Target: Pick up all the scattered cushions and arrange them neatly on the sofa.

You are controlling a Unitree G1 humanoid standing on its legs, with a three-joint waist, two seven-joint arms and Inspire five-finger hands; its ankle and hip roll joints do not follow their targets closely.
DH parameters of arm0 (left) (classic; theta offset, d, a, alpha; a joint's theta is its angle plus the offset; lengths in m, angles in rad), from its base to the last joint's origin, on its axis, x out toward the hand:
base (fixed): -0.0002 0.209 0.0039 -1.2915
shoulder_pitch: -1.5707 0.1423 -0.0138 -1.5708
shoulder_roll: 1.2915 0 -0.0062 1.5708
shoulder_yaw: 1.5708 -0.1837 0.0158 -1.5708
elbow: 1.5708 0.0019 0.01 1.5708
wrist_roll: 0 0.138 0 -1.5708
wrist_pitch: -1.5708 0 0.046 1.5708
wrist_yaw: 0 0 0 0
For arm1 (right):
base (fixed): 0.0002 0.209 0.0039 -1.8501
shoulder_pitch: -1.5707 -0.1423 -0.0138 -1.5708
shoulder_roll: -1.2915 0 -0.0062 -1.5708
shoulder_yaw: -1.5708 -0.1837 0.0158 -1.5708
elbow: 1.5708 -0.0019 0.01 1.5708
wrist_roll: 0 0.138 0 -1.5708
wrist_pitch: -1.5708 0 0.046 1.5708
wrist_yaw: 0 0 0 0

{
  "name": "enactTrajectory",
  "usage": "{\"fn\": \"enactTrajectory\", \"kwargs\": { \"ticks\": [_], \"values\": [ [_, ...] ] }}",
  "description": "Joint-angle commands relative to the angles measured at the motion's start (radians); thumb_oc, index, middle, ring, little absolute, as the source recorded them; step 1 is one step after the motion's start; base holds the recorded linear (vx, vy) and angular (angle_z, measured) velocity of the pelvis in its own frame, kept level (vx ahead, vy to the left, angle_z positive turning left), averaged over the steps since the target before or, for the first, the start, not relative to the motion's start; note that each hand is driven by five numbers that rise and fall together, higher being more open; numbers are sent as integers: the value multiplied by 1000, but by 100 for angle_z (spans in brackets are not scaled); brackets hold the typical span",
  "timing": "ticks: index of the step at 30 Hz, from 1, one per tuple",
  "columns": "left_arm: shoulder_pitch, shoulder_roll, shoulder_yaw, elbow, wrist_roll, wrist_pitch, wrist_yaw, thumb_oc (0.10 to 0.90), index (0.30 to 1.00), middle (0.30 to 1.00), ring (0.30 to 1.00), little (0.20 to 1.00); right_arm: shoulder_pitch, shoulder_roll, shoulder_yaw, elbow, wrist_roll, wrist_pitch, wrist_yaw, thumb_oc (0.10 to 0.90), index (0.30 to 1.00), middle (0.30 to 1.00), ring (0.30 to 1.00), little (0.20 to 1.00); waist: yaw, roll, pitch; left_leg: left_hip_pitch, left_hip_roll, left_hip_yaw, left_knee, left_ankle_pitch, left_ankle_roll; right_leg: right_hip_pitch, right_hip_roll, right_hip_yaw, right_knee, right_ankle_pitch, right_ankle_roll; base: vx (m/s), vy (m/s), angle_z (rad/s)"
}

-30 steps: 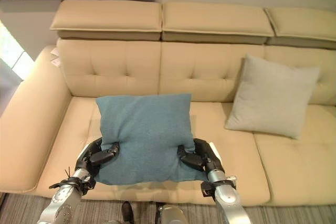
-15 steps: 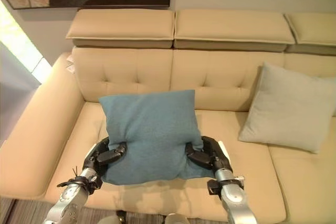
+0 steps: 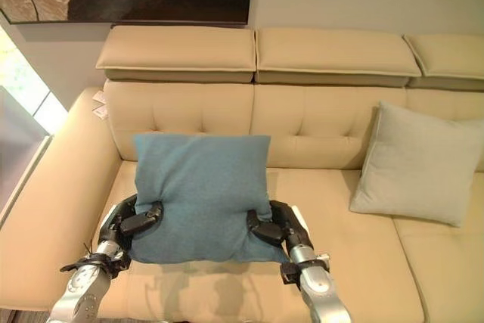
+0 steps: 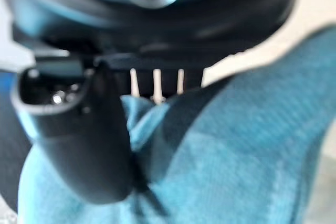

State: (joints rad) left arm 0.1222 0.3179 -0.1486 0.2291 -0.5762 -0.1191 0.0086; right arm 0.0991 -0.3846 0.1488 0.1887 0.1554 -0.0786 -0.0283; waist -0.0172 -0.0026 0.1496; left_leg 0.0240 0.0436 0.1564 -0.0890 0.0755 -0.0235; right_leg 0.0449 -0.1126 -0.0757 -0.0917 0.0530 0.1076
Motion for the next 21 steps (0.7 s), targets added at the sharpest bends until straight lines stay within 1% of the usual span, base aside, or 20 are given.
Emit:
{"fn": "enactTrajectory", "kwargs": {
  "ticks": [1,2,4,5,6,7,8,10,11,13,14,16,18,19,20,21],
  "values": [
    [-181,-26,-64,-102,98,-165,19,400,300,300,300,300,-203,40,52,-105,-26,-151,-41,400,300,300,300,300,-5,-5,-77,-79,-4,-33,2,-79,-9,-49,3,-17,6,-70,36,-106,-10,0],
    [-181,-26,-64,-102,98,-165,19,400,300,300,300,300,-203,40,52,-104,-26,-151,-41,400,300,300,300,300,-6,-5,-78,-80,-4,-33,2,-78,-9,-49,3,-17,6,-70,36,-133,-5,3],
    [-262,-27,-90,-107,123,-202,70,400,300,300,300,300,-273,40,62,-132,-60,-178,-106,400,300,300,300,300,-13,6,-56,-141,-4,-44,2,-64,-17,-108,1,-24,4,-59,39,-144,-2,8],
    [-264,-28,-90,-105,124,-202,70,400,300,300,300,300,-275,40,62,-131,-61,-179,-107,400,300,300,300,300,-14,6,-58,-145,-4,-45,2,-63,-17,-112,1,-24,4,-58,39,-128,5,17],
    [-326,-25,-102,-115,132,-225,110,400,300,300,300,300,-329,42,65,-144,-84,-200,-156,400,300,300,300,300,-16,14,-46,-183,-3,-52,2,-52,-22,-153,1,-25,4,-51,41,-112,4,16],
    [-357,-23,-106,-120,137,-237,128,400,300,300,300,300,-353,42,66,-152,-97,-210,-182,400,300,300,300,300,-17,16,-41,-197,-3,-53,2,-48,-24,-167,2,-25,4,-47,42,-112,4,14],
    [-360,-23,-106,-118,137,-238,129,400,300,300,300,300,-355,42,66,-150,-98,-210,-183,400,300,300,300,300,-17,16,-42,-200,-2,-53,2,-47,-24,-171,2,-25,4,-46,42,-60,-4,5],
    [-458,-13,-120,-126,162,-270,187,400,300,300,300,300,-431,47,70,-155,-134,-226,-249,400,300,300,300,300,-18,19,-30,-234,-1,-58,2,-35,-30,-206,5,-23,4,-35,44,-83,5,4],
    [-461,-13,-120,-124,163,-271,189,400,300,300,300,300,-435,47,70,-154,-135,-227,-250,400,300,300,300,300,-18,19,-31,-237,-1,-58,2,-34,-30,-209,5,-23,4,-34,44,-74,10,0],
    [-527,2,-131,-132,194,-287,222,400,300,300,300,300,-488,45,73,-162,-170,-233,-290,400,300,300,300,300,-21,18,-30,-260,-1,-58,2,-28,-34,-231,6,-24,4,-27,45,-42,7,-2],
    [-586,10,-140,-129,219,-300,254,400,300,300,300,300,-530,44,83,-158,-196,-235,-320,400,300,300,300,300,-23,17,-30,-277,-3,-62,2,-23,-36,-249,8,-20,4,-20,44,-47,11,-1],
    [-662,17,-155,-122,252,-315,305,400,300,300,300,300,-595,46,96,-147,-227,-238,-363,400,300,300,300,300,-26,13,-30,-303,-6,-62,2,-16,-38,-276,7,-18,4,-11,44,-56,11,-1],
    [-748,28,-167,-92,290,-330,377,400,300,300,300,300,-675,36,111,-118,-277,-235,-429,400,300,300,300,300,-27,11,-28,-333,-9,-64,2,-8,-41,-306,9,-15,4,-1,42,-60,4,0],
    [-795,35,-176,-67,308,-331,414,400,300,300,300,300,-715,30,122,-102,-305,-230,-466,400,300,300,300,300,-27,9,-29,-341,-12,-63,2,-10,-43,-314,9,-13,4,-2,43,-58,13,-2],
    [-895,51,-194,-8,334,-328,475,400,300,300,300,300,-805,11,136,-56,-355,-212,-533,400,300,300,300,300,-28,10,-25,-368,-13,-64,2,-2,-46,-341,6,-11,4,6,43,-52,14,-4],
    [-948,66,-203,27,353,-324,507,400,300,300,300,300,-857,3,145,-27,-373,-202,-565,400,300,300,300,300,-27,10,-24,-382,-14,-65,2,3,-48,-356,5,-8,4,11,44,-97,17,-6]
  ]
}}
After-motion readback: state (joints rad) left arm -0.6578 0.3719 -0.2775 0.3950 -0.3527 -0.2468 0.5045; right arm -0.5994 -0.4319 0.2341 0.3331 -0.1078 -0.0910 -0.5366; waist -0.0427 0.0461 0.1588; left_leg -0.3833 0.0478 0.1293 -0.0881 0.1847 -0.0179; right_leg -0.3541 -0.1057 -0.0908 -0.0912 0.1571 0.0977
